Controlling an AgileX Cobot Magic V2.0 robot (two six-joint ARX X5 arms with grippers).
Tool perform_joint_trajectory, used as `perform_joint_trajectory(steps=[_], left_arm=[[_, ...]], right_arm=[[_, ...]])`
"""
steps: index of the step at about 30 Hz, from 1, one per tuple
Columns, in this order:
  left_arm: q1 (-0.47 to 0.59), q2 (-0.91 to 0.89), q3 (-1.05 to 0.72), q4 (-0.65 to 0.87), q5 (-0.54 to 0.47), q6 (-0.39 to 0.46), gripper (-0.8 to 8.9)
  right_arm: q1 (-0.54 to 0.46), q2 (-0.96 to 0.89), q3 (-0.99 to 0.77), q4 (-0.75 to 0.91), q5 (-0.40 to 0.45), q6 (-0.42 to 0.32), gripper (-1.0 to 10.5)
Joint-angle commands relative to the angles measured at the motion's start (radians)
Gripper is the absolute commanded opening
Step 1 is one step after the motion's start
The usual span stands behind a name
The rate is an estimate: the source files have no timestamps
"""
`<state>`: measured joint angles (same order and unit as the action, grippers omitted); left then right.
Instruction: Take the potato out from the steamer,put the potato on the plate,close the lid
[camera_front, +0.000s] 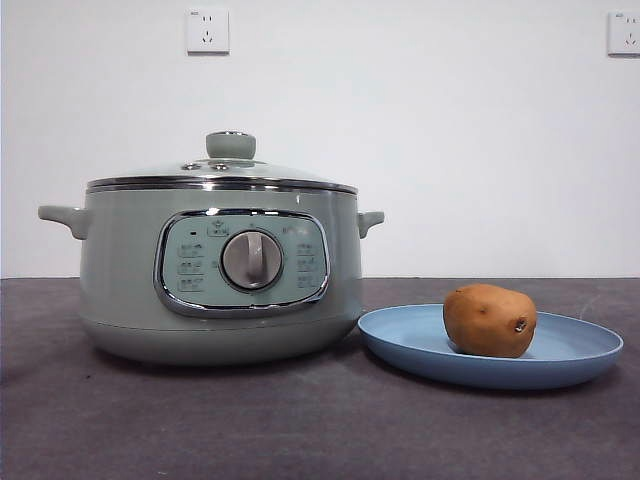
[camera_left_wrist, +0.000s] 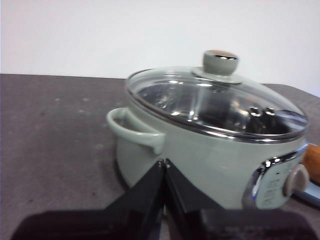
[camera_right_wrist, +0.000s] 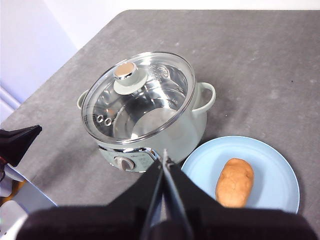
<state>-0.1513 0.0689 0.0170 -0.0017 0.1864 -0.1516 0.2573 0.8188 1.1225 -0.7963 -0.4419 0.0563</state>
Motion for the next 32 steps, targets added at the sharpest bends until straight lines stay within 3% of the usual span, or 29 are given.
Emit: perform_joint_trajectory(steps=[1, 7, 32], left_arm=[[0.003, -0.019, -0.013, -0.037, -0.026, -0.008, -0.04], [0.004, -0.067, -0.013, -0.185, -0.064, -0.015, -0.04], [0.003, -0.067, -0.013, -0.176, -0.08, -0.03, -0.04]], right_arm=[[0.0, -0.001, 0.001, 0.002, 0.003, -0.002, 0.0], [0.0, -0.001, 0.001, 0.002, 0.003, -0.002, 0.0], [0.0, -0.001, 0.001, 0.002, 0.003, -0.002, 0.0]])
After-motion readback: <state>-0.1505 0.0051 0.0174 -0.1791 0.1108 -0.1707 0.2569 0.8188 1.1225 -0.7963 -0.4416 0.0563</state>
